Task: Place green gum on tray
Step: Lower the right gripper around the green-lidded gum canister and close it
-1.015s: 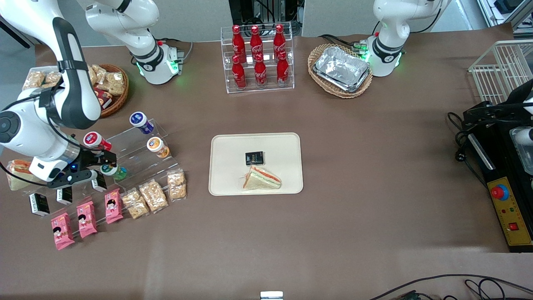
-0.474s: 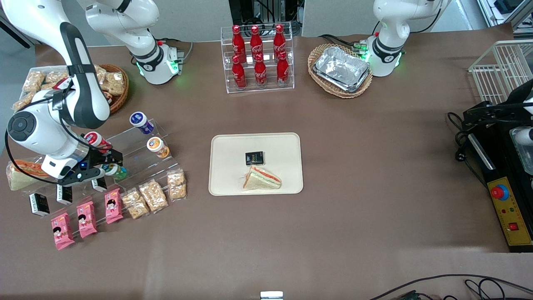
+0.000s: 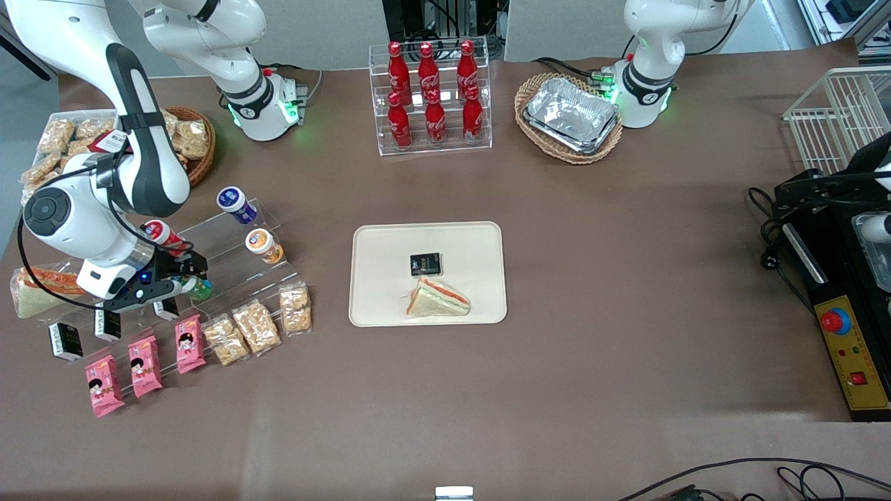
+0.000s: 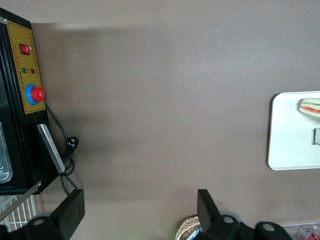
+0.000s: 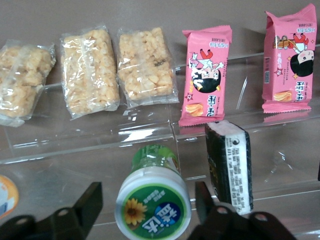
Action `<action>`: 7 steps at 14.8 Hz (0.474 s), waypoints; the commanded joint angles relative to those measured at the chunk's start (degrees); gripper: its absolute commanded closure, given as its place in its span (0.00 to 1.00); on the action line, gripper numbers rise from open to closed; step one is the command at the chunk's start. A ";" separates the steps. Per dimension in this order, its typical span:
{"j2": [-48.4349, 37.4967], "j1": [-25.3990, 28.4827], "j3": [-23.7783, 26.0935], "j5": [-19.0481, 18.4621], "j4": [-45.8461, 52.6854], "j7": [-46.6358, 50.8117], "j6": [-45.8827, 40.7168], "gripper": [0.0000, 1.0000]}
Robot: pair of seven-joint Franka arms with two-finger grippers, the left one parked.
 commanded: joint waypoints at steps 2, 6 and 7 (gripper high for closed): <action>-0.22 -0.30 0.06 -0.79 -0.77 -1.22 1.23 0.40; -0.57 -0.39 -0.02 -0.71 -0.33 -2.72 0.53 0.61; -0.83 -0.30 -0.02 -0.70 -0.07 -2.72 0.01 0.64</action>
